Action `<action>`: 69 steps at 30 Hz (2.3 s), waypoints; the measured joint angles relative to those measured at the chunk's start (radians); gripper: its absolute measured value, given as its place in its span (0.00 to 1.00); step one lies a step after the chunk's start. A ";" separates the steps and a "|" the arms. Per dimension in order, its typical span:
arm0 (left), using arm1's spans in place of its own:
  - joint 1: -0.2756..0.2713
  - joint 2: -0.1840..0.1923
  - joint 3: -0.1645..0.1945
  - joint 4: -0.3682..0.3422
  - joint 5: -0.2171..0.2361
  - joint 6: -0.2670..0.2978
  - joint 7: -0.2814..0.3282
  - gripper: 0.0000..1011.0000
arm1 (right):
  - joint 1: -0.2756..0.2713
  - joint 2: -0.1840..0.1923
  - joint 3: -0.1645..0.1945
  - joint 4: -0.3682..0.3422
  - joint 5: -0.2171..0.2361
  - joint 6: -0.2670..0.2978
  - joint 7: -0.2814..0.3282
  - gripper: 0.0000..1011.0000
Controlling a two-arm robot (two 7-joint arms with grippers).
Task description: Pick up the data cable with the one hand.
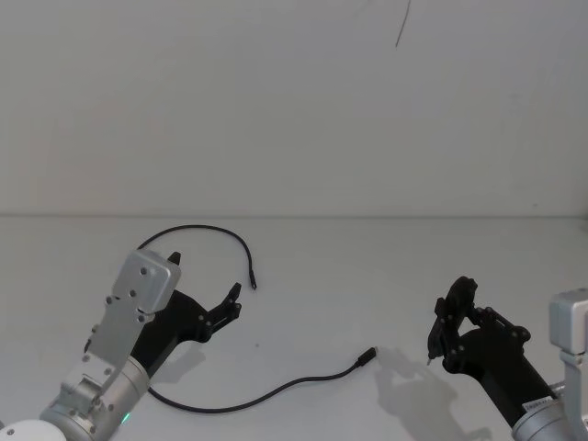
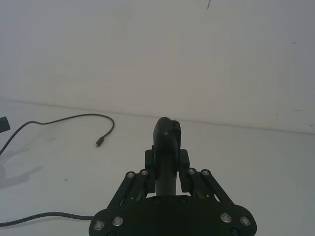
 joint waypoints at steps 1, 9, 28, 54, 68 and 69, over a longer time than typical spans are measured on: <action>0.000 0.000 0.000 0.000 0.000 0.000 0.000 0.99 | 0.000 0.000 0.000 0.000 0.000 0.000 0.000 0.26; 0.000 0.000 0.000 0.000 0.000 0.000 0.000 0.99 | 0.000 0.000 0.000 0.000 0.000 0.000 0.000 0.26; 0.000 0.000 0.000 0.001 0.000 -0.001 -0.001 0.99 | 0.000 0.000 0.000 0.000 0.000 0.000 0.000 0.26; 0.000 0.000 0.000 0.001 0.000 -0.001 -0.001 0.99 | 0.000 0.000 0.000 0.000 0.000 0.000 0.000 0.26; 0.000 0.003 0.000 -0.001 -0.001 0.001 -0.008 0.99 | 0.000 0.000 0.000 0.000 0.000 0.000 0.000 0.26; 0.000 0.003 0.000 -0.001 -0.001 0.001 -0.008 0.99 | 0.000 0.000 0.000 0.000 0.000 0.000 0.000 0.26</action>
